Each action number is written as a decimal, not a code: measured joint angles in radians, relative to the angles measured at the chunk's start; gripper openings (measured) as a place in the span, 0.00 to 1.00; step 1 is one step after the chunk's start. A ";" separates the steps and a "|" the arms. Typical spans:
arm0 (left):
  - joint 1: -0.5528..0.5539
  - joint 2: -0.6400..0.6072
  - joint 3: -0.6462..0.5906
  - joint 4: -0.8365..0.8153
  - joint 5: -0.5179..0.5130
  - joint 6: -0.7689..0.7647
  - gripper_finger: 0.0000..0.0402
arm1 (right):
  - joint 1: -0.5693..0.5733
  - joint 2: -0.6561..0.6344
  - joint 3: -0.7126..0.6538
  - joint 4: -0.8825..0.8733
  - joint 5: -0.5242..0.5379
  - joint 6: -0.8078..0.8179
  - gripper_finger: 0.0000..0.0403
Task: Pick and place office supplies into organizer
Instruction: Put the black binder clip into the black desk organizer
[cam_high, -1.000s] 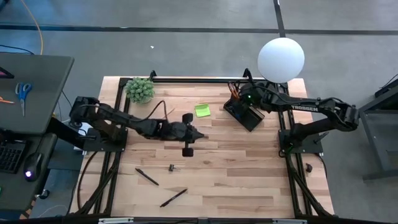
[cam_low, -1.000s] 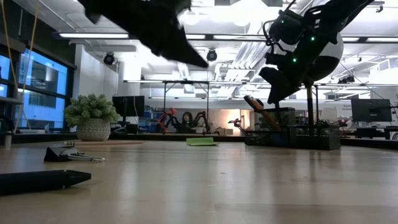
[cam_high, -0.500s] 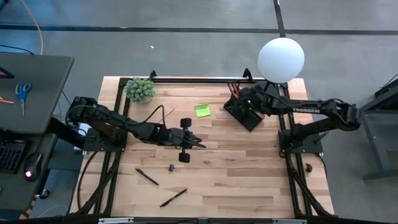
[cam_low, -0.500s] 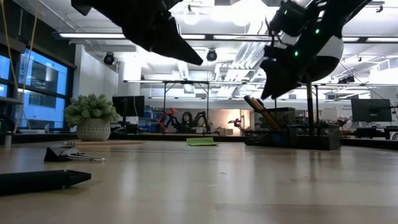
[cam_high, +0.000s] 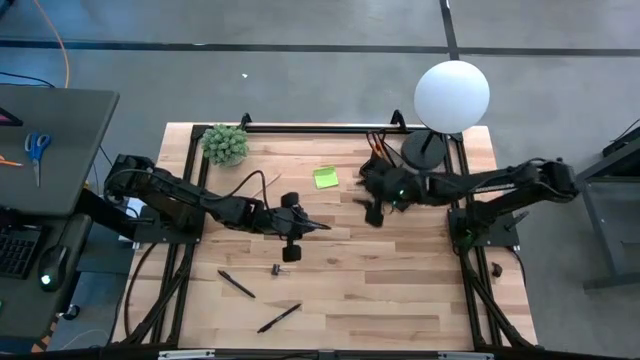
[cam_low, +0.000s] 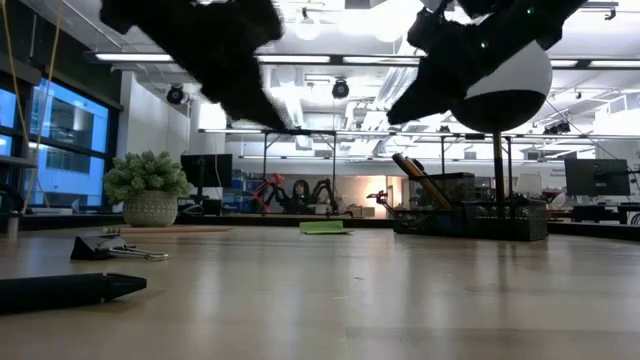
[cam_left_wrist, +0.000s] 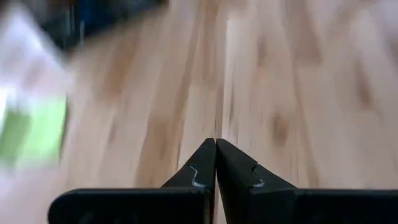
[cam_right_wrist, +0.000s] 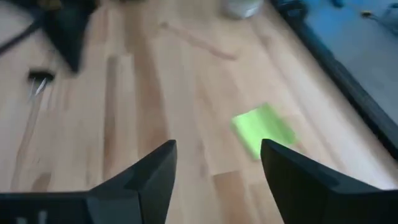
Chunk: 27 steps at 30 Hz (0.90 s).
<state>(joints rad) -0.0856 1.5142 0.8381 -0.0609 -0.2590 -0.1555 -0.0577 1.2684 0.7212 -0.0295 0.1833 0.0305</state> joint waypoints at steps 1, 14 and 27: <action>0.000 -0.008 -0.002 -0.061 0.001 -0.047 0.01 | 0.016 0.024 0.000 0.008 0.004 -0.007 0.55; -0.244 -0.023 0.035 -0.345 -0.001 -0.526 0.01 | 0.210 0.378 0.000 0.500 0.072 -0.095 0.42; -0.428 -0.011 0.129 -0.301 -0.170 -0.526 0.02 | 0.391 0.443 0.070 0.672 0.146 -0.215 0.34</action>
<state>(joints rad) -0.5136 1.5035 0.9676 -0.3620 -0.4287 -0.6819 0.3334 1.7111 0.7916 0.6426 0.3295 -0.1848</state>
